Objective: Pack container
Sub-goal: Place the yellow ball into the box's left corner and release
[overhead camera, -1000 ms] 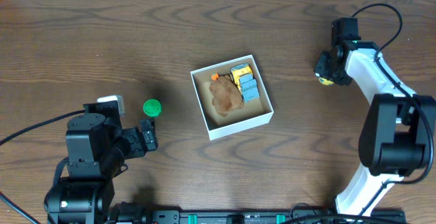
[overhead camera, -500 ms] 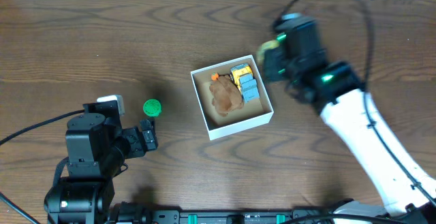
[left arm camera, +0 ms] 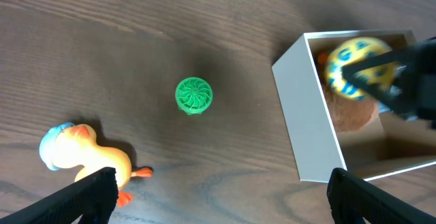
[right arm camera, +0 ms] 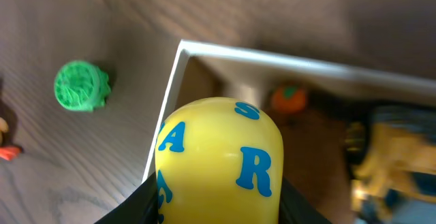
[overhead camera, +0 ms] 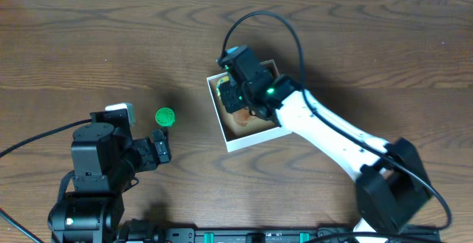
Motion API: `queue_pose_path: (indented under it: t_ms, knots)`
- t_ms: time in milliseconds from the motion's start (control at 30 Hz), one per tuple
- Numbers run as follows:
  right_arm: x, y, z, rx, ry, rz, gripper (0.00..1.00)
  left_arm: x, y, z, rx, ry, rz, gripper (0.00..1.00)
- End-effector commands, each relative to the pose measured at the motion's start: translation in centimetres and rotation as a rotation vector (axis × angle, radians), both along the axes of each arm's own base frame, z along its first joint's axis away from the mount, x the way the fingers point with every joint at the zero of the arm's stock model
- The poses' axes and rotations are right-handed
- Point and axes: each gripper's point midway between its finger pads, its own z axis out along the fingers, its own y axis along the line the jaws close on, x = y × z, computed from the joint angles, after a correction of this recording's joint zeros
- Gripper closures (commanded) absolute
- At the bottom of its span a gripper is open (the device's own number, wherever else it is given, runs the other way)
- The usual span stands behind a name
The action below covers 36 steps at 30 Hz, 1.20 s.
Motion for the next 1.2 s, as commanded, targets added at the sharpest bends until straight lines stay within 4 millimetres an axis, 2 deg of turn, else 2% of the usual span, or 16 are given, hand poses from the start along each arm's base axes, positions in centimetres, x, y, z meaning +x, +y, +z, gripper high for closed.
queue_pose_path:
  t_ms: [0,100,200,333,633,767,967,1167]
  knots:
    - [-0.7,0.7,-1.6,0.0,0.047,0.017,0.85,0.1,0.2,0.5,0.007,-0.011,0.007,0.02]
    - [-0.8,0.7,-1.8,-0.012,0.043,0.031,0.73,0.1,0.2,0.5,0.007,-0.011,0.007,0.02]
    - [-0.4,0.7,-1.5,-0.006,0.026,0.037,0.56,0.1,0.2,0.5,0.007,-0.011,0.007,0.02]
    - [-0.3,0.8,-1.3,-0.007,0.012,0.053,0.42,0.1,0.2,0.5,0.007,-0.011,0.008,0.02]
    - [0.2,1.0,-1.0,-0.004,-0.02,0.06,0.29,0.1,0.2,0.5,0.007,-0.012,0.008,0.02]
    - [1.3,0.3,-0.5,-0.02,-0.058,0.025,0.23,0.1,0.2,0.5,0.007,-0.012,0.007,0.02]
    - [1.5,0.0,-0.5,-0.022,-0.055,0.019,0.15,0.1,0.2,0.5,0.007,-0.012,0.007,0.02]
    - [2.2,-0.2,0.1,-0.028,-0.088,-0.003,0.15,0.1,0.2,0.5,0.007,-0.013,0.007,0.02]
